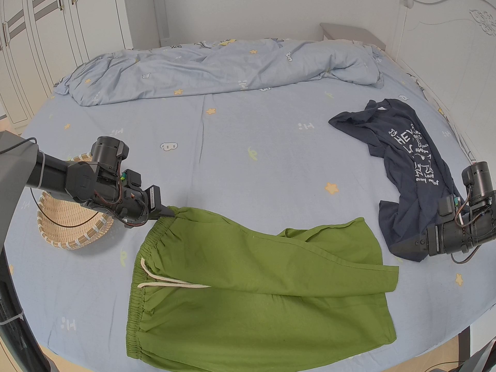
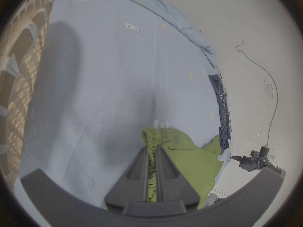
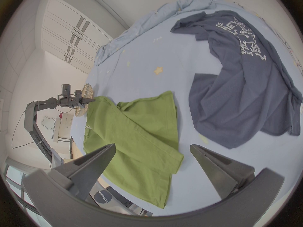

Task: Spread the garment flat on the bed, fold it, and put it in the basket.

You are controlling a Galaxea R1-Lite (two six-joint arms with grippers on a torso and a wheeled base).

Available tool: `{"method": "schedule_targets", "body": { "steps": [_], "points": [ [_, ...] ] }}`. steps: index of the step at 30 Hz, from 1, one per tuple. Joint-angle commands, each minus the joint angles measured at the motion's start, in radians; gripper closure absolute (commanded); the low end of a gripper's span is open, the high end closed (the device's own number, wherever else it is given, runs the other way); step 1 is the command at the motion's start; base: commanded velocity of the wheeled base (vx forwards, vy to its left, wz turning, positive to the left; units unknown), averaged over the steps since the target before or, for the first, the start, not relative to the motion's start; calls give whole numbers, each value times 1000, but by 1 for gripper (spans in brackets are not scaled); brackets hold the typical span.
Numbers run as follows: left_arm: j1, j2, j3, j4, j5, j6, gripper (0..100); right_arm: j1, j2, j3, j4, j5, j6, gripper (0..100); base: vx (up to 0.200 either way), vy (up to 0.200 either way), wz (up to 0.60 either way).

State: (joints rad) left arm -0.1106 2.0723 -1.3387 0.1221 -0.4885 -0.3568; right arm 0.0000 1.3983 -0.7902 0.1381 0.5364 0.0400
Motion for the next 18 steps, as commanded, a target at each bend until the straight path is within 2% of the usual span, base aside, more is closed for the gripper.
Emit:
{"method": "schedule_targets", "body": {
  "steps": [1,18],
  "points": [
    [-3,-70,29,-1,-1,-2,100,0,-4,59,-2,-1,-3,0,0,0,0],
    [-7,-63,35,-1,1,1,100,21,96,101,-26,2,-5,0,0,0,0]
  ]
}}
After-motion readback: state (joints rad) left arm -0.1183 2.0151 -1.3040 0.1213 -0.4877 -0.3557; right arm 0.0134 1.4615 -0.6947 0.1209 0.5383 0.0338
